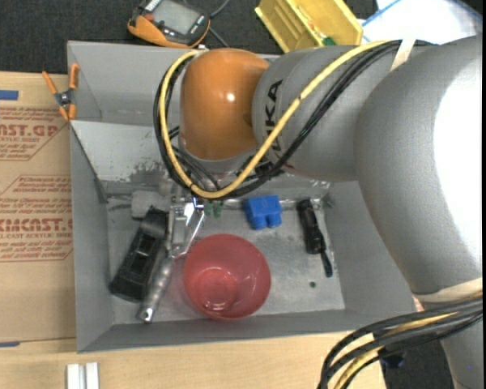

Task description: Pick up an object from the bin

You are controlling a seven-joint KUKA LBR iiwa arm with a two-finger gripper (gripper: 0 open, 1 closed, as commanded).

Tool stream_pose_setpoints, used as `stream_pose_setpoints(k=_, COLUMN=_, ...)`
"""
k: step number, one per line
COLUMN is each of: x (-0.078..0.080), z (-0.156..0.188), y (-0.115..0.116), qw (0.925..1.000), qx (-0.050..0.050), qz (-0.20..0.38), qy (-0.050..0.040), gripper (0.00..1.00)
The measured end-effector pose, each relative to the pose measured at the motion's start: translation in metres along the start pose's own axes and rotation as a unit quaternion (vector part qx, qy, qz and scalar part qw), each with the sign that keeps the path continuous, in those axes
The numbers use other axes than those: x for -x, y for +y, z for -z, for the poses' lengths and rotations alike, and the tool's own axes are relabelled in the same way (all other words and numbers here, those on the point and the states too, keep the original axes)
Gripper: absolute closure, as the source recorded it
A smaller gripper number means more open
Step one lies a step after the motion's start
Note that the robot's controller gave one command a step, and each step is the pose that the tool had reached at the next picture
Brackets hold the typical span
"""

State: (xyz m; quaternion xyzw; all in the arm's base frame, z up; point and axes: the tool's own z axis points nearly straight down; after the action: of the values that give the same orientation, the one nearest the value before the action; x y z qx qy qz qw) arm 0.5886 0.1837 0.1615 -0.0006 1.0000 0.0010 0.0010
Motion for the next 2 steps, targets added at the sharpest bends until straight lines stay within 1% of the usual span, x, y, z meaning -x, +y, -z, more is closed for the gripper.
stream_pose_setpoints(k=1, x=-0.053, z=-0.091, y=-0.068, qw=0.9993, qx=0.0, qz=0.038, qy=0.0018, gripper=0.0)
stream_pose_setpoints(k=2, x=-0.08, z=-0.009, y=-0.077, qw=0.9936, qx=0.002, qz=0.113, qy=-0.0083, gripper=0.0)
